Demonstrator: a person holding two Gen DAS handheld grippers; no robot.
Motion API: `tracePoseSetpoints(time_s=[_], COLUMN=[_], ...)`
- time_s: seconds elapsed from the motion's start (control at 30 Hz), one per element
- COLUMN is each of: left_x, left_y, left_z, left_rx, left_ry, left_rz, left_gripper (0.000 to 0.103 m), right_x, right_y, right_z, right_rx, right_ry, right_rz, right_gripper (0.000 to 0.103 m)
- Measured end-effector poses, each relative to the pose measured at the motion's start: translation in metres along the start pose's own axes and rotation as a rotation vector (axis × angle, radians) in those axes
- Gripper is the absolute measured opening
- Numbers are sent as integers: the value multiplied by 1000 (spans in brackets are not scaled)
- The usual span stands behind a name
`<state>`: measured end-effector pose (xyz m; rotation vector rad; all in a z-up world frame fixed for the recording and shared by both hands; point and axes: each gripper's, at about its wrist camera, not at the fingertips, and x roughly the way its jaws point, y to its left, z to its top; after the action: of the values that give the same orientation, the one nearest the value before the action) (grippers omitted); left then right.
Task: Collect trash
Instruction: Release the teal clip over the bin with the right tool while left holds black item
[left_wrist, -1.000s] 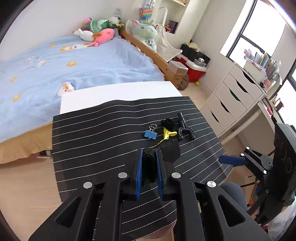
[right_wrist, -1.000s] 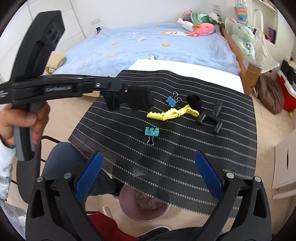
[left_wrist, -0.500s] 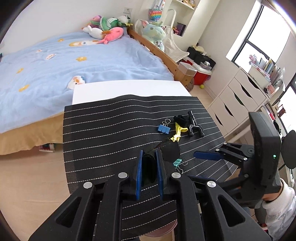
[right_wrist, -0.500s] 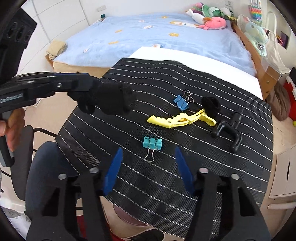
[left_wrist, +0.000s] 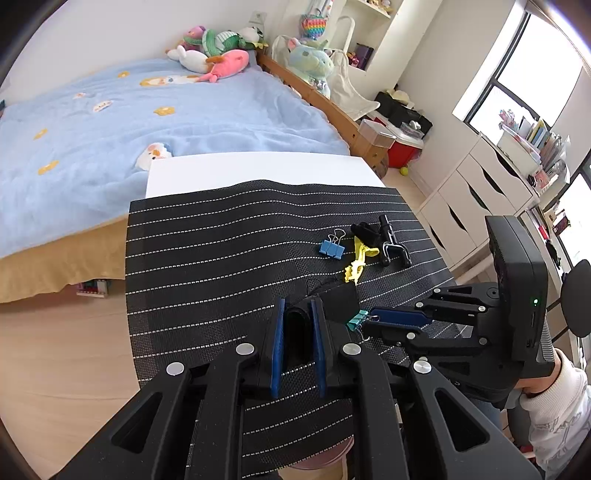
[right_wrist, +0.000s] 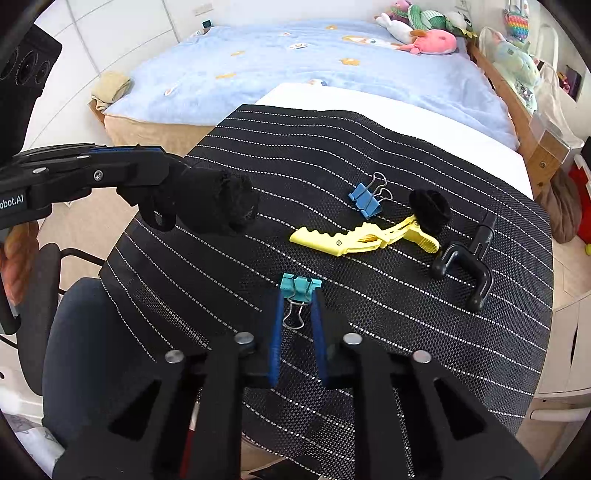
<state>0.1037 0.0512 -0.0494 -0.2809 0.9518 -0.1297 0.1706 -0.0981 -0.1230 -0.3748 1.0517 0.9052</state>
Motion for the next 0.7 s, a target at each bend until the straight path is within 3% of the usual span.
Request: tracePoseSetpoints(time_s=[0.3, 0.7], left_x=[-1, -23], left_y=[-2, -23], left_z=[-4, -14], left_rx=[10, 61], left_ry=[-3, -32], left_rz=[2, 1], left_gripper=[14, 14], right_x=[-11, -63], right_y=[1, 2], right_z=[-3, -20], right_rx=[5, 13], right_ry=[-20, -82], right_rz=[3, -1], right_gripper=[12, 12])
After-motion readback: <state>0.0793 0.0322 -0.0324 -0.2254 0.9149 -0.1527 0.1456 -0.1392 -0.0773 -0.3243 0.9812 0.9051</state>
